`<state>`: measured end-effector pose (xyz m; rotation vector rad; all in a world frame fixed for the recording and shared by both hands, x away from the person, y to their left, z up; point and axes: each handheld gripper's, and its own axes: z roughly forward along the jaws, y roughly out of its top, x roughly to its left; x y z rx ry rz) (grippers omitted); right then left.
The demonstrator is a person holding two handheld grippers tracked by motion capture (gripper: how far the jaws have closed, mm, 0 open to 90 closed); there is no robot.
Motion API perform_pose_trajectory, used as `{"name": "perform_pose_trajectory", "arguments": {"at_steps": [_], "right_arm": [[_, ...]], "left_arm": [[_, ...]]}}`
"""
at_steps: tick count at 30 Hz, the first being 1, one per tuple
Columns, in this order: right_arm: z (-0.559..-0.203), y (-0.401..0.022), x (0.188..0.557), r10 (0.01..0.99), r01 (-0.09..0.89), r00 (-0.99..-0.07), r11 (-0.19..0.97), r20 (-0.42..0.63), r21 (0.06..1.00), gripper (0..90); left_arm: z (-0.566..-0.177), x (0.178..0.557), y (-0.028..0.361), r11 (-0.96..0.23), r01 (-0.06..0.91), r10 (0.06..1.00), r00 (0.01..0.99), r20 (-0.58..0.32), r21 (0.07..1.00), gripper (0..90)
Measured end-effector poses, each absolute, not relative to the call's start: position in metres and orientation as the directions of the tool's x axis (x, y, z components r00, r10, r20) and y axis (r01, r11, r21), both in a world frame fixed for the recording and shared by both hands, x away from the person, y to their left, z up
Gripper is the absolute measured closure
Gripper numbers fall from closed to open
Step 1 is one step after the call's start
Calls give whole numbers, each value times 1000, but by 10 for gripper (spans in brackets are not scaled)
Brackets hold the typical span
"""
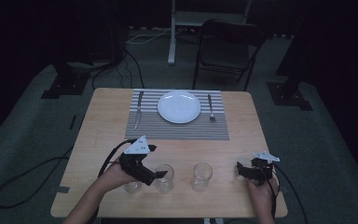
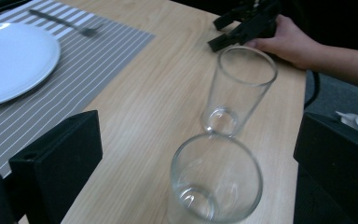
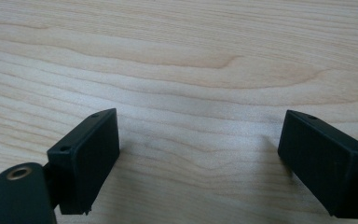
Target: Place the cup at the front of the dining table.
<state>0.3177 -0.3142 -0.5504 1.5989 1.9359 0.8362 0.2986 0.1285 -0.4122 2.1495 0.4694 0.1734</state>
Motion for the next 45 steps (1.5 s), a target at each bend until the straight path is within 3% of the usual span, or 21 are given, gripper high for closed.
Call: {"name": "perform_pose_trajectory", "arguments": {"at_steps": [34,45], "right_arm": [[-550,-314,319,981,681,-195,127,12,721,123],[-550,-314,319,981,681,-194,126,12,721,123]], "left_arm": [[-430,315,19,-692,183,224,974,-33,698,15],[-438,312,-7,-778,157,208,978,14,608,15]]}}
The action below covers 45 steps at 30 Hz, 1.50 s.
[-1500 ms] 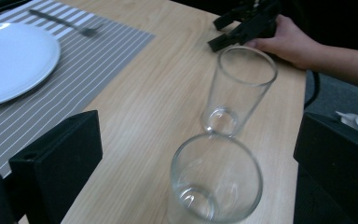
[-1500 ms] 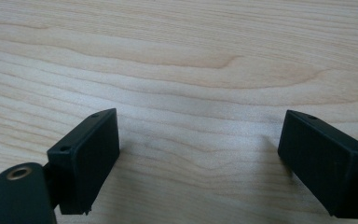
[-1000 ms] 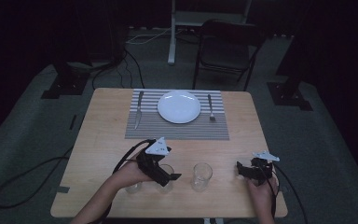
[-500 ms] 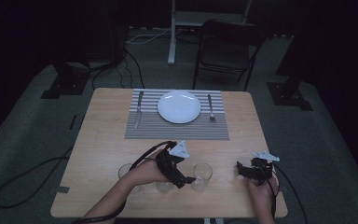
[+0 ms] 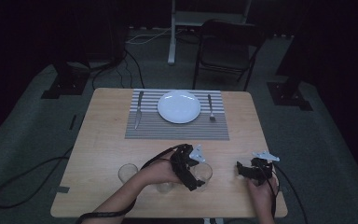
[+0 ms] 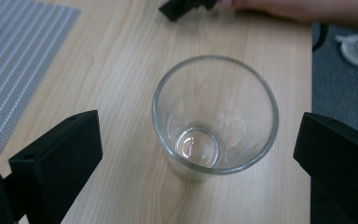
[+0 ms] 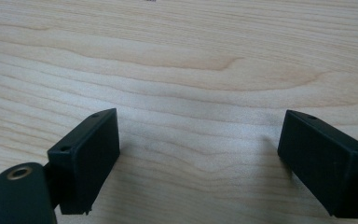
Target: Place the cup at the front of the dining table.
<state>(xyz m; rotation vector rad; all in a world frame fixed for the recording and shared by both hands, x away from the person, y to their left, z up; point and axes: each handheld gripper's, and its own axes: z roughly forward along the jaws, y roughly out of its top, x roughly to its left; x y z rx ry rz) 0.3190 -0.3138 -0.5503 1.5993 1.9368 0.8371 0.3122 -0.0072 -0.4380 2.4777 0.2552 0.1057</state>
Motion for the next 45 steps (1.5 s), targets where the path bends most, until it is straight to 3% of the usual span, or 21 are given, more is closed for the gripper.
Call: {"name": "perform_pose_trajectory", "arguments": {"at_steps": [11,13,19,22,32,45], "right_arm": [[-550,-314,319,981,681,-194,126,13,721,123],[-550,-314,319,981,681,-194,126,12,721,123],[-550,-314,319,981,681,-194,126,13,721,123],[-550,-314,319,981,681,-194,126,13,721,123],[-550,-314,319,981,681,-194,126,12,722,124],[-550,-314,319,981,681,-194,126,12,722,124]], "left_arm": [[-441,312,-28,-841,175,234,971,52,513,77],[-441,311,-30,-838,184,240,970,45,514,146],[-443,309,-39,-869,168,223,972,67,465,176],[-447,309,-42,-881,173,217,975,51,440,283],[-447,309,-48,-910,174,207,977,49,377,293],[-445,313,-44,-892,196,227,974,28,407,295]]}}
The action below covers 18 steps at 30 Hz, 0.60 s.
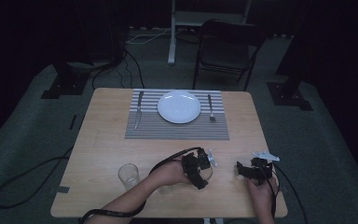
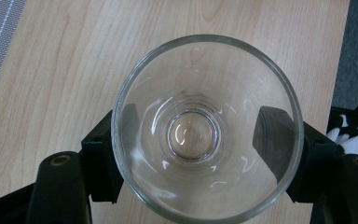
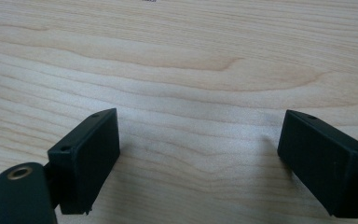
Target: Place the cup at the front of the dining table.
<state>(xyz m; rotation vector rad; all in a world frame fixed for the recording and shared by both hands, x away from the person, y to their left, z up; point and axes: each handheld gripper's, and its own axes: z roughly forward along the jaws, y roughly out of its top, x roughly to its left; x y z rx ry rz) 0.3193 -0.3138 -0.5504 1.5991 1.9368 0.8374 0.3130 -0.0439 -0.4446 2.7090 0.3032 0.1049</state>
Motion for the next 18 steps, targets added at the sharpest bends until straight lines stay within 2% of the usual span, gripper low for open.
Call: {"name": "perform_pose_trajectory", "arguments": {"at_steps": [18], "right_arm": [[-550,-314,319,981,681,-195,126,13,722,124]], "left_arm": [[-436,334,-28,-872,249,289,957,33,421,294]]}}
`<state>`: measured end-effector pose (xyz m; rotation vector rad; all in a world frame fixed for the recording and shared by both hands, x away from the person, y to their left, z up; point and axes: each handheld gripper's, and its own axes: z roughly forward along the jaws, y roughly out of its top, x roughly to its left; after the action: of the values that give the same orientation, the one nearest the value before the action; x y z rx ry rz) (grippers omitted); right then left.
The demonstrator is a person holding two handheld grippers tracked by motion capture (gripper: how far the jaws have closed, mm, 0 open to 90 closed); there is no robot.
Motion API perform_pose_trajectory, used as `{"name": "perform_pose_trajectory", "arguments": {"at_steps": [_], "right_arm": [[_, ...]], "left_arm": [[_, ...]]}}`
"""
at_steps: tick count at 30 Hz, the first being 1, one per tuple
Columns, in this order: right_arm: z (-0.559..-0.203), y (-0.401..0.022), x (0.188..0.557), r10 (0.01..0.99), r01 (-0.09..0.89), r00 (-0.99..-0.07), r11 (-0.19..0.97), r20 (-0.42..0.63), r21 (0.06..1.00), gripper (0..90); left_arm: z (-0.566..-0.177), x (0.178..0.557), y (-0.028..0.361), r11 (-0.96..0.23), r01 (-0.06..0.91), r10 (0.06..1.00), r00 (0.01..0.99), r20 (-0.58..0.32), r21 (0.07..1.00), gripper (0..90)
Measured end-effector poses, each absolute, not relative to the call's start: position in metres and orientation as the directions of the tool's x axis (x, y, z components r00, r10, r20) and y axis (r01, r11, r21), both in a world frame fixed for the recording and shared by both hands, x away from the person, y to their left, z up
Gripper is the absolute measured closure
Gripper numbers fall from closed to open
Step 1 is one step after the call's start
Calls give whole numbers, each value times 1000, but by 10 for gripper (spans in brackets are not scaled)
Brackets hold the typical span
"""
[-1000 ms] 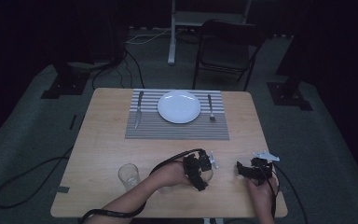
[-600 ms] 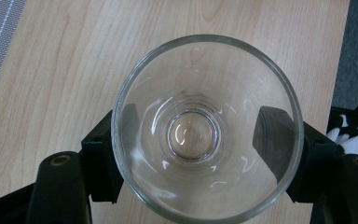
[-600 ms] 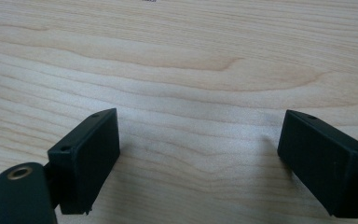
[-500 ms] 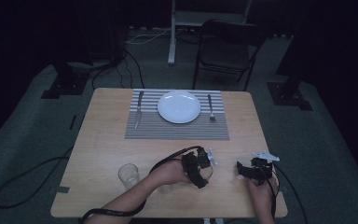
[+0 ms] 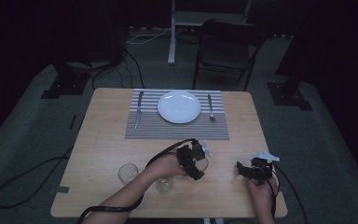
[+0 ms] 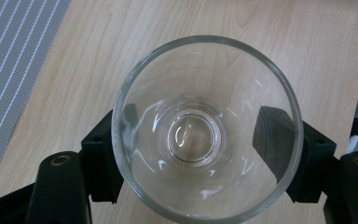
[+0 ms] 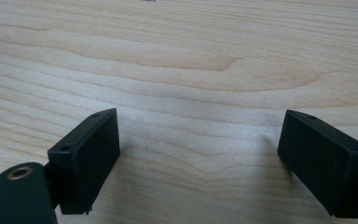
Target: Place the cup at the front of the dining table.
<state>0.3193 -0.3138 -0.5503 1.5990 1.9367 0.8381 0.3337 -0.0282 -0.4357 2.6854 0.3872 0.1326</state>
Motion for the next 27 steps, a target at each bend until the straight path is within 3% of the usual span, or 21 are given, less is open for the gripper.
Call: {"name": "perform_pose_trajectory", "arguments": {"at_steps": [12,27], "right_arm": [[-550,-314,319,981,681,-195,127,12,721,124],[-550,-314,319,981,680,-195,126,12,722,124]], "left_arm": [[-431,348,-11,-863,292,339,940,44,413,294],[-427,369,45,-819,405,464,884,56,407,294]]}}
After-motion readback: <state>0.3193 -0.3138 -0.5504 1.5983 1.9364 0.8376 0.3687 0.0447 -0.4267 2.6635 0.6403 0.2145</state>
